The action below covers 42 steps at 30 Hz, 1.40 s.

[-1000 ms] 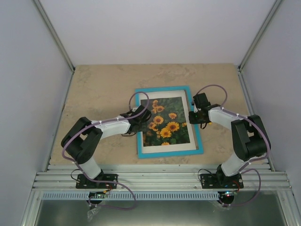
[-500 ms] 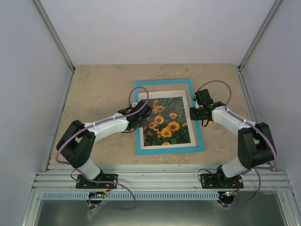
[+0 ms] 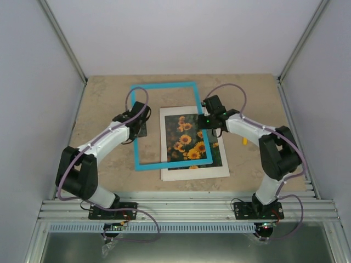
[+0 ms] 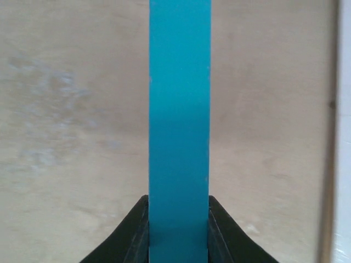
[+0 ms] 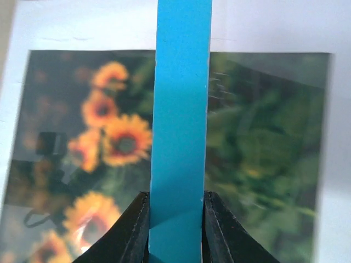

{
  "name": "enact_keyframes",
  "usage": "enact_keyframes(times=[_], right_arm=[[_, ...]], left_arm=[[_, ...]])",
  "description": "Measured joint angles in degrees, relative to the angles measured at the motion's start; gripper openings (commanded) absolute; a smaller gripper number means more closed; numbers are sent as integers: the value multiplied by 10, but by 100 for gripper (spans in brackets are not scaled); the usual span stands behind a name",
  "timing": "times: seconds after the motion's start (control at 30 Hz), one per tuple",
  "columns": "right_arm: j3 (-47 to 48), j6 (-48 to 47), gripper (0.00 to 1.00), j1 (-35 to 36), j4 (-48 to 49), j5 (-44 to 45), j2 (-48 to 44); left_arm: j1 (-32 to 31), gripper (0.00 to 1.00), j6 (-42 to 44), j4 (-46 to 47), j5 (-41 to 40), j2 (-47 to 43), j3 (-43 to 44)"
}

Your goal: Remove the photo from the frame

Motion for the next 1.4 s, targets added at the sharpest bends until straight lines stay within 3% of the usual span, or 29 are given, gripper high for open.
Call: enact_keyframes(times=[0.27,0.7,0.8,1.13,1.2,1.4], right_arm=[[52,72,1,49,73,-25,88],[123,148,1,112,163,-45,218],[136,153,7,123,176,-43,231],[116,116,42,124,197,-80,222],[85,88,49,123,200,-127,195],[-40,28,56,101,229,-231,54]], left_arm=[[90,13,93,-51,-39,43,47],[201,0,171,-47,-109,183,74],[224,0,190,-32,-110,206,73],[235,0,256,43,-147,229,59],[241,0,275,76,-157,228,49],[280,0,273,187,-194,231,17]])
